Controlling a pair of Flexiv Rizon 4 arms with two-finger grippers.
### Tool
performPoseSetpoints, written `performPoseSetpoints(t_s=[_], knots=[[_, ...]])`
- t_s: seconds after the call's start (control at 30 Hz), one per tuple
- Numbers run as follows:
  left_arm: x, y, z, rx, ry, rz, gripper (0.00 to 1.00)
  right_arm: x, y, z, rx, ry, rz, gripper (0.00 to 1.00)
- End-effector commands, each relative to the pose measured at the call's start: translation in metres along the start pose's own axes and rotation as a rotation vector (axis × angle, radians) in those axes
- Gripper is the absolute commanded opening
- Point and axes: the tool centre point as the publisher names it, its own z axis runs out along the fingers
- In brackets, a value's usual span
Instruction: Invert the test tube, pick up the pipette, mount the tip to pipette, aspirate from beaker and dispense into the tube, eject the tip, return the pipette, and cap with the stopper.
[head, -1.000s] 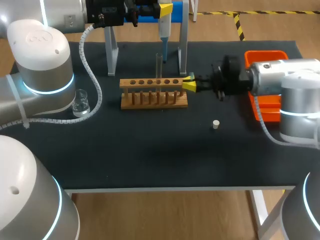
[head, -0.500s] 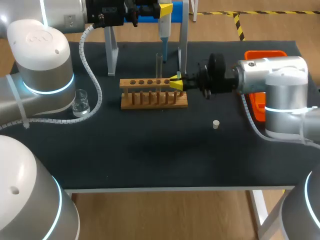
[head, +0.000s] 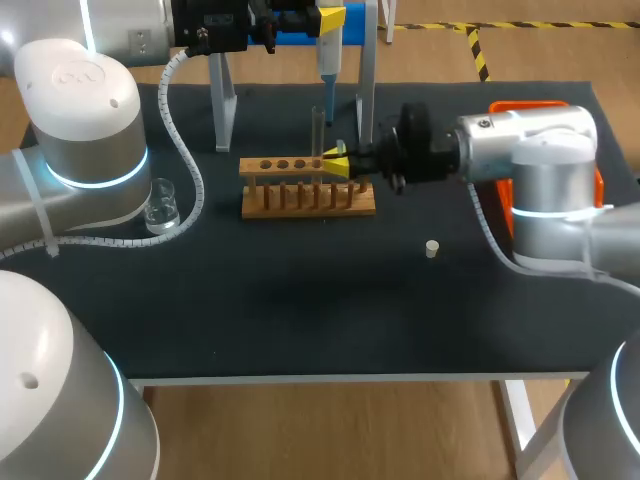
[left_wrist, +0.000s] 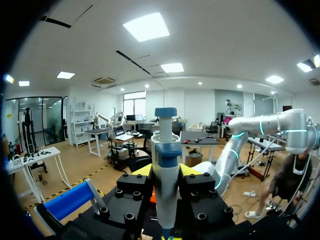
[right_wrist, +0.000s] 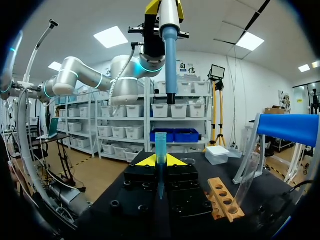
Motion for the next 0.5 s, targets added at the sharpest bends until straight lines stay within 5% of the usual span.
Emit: performPoseSetpoints(t_s=[0.03, 0.5], knots=[[-0.001, 0.0, 0.0, 0.002, 0.003, 0.0, 0.0, -0.005, -0.002, 0.006, 0.0, 0.006, 0.002, 0.0], [-0.001, 0.0, 0.0, 0.002, 0.003, 0.0, 0.0, -0.008, 0.003, 0.016, -0.001, 0.013, 0.007, 0.0]])
